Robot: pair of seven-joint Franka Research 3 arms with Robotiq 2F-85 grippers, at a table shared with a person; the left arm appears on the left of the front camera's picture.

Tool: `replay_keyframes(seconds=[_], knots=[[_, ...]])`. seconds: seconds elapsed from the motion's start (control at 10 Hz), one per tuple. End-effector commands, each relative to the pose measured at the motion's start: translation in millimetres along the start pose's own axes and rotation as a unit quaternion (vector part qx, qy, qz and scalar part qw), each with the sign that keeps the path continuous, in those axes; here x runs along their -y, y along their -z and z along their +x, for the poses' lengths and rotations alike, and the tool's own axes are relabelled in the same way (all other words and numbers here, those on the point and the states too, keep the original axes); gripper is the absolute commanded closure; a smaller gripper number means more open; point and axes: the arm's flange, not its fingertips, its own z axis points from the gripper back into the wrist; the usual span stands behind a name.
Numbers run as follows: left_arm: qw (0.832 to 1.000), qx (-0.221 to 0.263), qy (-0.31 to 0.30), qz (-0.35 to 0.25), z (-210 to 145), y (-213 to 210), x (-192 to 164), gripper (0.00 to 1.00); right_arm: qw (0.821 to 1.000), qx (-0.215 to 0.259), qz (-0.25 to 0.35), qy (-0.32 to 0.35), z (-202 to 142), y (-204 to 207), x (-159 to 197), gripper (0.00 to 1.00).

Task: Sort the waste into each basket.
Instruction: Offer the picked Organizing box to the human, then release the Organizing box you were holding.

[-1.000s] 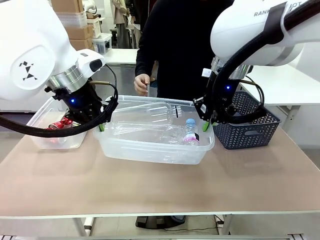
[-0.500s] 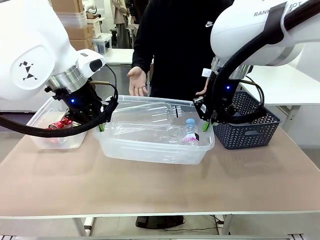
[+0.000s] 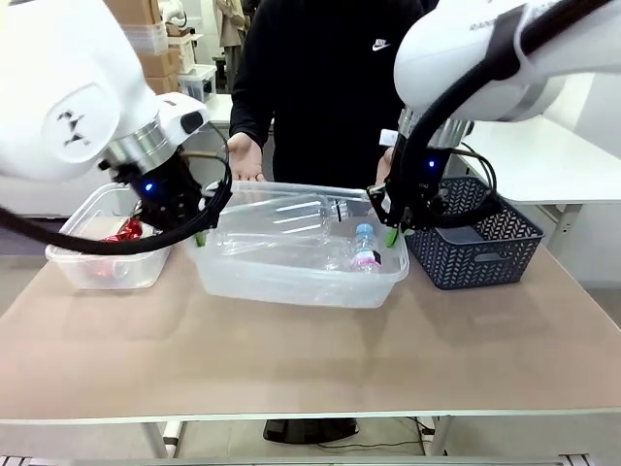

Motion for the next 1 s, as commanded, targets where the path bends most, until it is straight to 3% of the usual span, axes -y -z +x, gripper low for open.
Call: replay_keyframes(seconds=[0.0, 0.4, 0.5, 0.6, 0.9], knots=[[0.999, 0.002, 0.034, -0.009, 51.5, 18.8, 23.7, 0.94, 0.996, -0.053, 0.036, -0.056, 51.7, -11.3, -25.8, 0.95], [0.999, -0.006, 0.033, 0.013, 85.3, 55.4, 35.0, 0.94, 0.993, -0.078, 0.077, -0.049, 95.2, -0.3, -20.3, 0.95], [1.0, -0.006, 0.019, 0.008, 86.6, 58.5, 33.7, 0.94, 0.992, -0.091, 0.074, -0.043, 96.1, 10.9, -16.9, 0.95], [0.999, -0.022, 0.032, 0.029, 82.3, 54.7, 1.5, 0.94, 0.998, -0.056, 0.022, -0.03, 97.2, 8.6, 9.8, 0.95], [0.999, -0.022, 0.032, 0.029, 82.3, 54.7, 1.5, 0.94, 0.998, -0.056, 0.022, -0.03, 97.2, 8.6, 9.8, 0.95]])
